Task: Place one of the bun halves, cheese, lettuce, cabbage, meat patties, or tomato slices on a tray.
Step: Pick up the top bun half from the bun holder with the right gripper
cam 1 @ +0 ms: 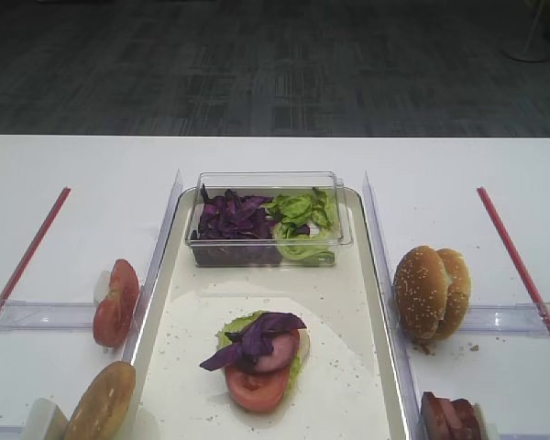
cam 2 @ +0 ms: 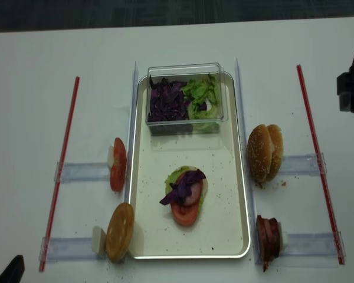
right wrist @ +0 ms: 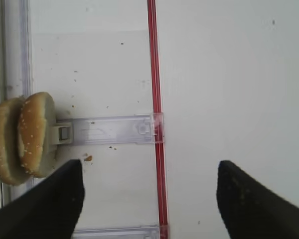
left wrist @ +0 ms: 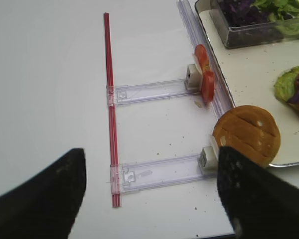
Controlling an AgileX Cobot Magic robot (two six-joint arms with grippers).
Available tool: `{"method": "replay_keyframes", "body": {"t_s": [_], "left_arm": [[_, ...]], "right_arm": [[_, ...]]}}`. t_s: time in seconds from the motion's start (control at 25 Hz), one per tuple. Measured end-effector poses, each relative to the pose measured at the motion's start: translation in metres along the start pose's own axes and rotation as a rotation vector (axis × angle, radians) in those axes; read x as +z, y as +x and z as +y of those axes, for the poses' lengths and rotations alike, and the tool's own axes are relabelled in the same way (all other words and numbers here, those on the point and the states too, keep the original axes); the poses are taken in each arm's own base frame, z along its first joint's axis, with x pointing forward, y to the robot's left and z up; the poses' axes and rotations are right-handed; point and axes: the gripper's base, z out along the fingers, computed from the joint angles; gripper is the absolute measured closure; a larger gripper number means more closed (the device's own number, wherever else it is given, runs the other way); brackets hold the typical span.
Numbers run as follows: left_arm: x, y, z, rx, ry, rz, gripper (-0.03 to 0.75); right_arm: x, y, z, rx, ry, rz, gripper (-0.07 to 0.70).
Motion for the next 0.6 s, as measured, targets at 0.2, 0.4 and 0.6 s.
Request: {"method": "replay_keyframes", "body": {"t_s": [0.2, 0.4, 0.6], "left_arm": [[0.0, 0.0, 0.0, 0.0, 0.0, 0.0, 0.213], [0.0, 0.0, 0.001, 0.003, -0.006, 0.0, 0.213], [0.0, 0.0, 0.001, 0.003, -0.006, 0.0, 0.222]], "right_arm": [[0.031, -0.006, 0.0, 0.018, -0.01, 0.108, 0.061], [0.056, -0.009, -0.001, 0.029, -0.014, 0.183, 0.061], [0.07, -0.011, -0.002, 0.033, -0.011, 0.224, 0.061]]}}
